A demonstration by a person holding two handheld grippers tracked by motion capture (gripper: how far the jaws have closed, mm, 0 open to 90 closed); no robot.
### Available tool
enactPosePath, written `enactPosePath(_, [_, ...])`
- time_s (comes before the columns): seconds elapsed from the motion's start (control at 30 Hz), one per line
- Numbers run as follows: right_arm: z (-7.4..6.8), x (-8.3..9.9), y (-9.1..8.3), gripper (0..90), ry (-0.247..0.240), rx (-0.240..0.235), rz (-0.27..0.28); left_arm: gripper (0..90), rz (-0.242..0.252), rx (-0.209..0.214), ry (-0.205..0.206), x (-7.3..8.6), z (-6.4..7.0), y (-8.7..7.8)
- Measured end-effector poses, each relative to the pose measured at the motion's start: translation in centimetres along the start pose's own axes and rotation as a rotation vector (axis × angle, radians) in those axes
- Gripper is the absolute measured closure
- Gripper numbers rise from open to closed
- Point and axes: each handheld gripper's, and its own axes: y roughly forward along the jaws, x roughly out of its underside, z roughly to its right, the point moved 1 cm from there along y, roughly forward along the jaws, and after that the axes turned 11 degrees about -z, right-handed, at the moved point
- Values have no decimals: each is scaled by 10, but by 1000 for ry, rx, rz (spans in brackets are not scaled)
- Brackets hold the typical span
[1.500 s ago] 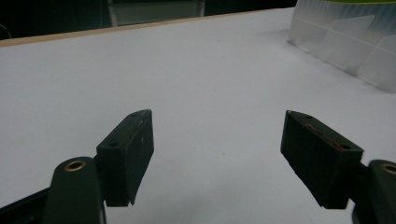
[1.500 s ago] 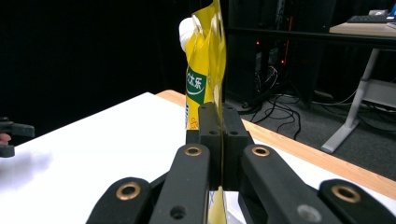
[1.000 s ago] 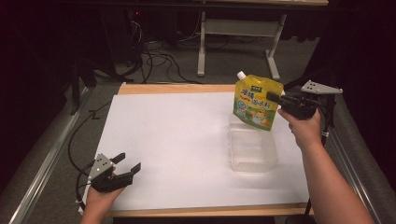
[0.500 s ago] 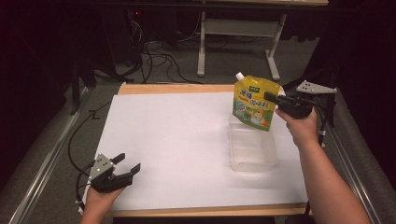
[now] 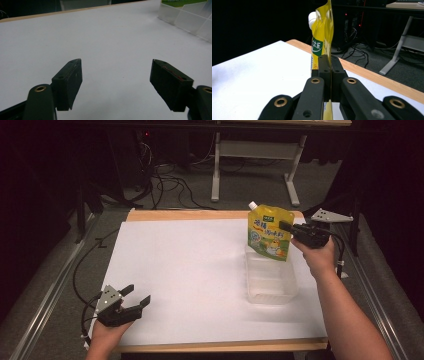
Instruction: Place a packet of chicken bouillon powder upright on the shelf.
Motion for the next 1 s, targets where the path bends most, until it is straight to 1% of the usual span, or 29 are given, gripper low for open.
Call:
enactPosePath(0.13, [-1, 2, 0, 900, 9, -2, -2, 264, -2, 2, 3, 0, 0, 0])
enactPosePath(0.2, [-1, 2, 1, 900, 4, -3, 0, 264, -4, 1, 7, 0, 1, 0])
enactPosePath(0.53, [-3, 4, 2, 900, 28, -3, -7, 264, -5, 3, 18, -1, 2, 0])
enactPosePath(0.77, [-5, 6, 4, 900, 31, 0, -18, 265, -2, 5, 18, -1, 2, 0])
enactPosePath(1.0, [-6, 7, 7, 900, 45, 0, -24, 265, -3, 3, 24, -1, 3, -1])
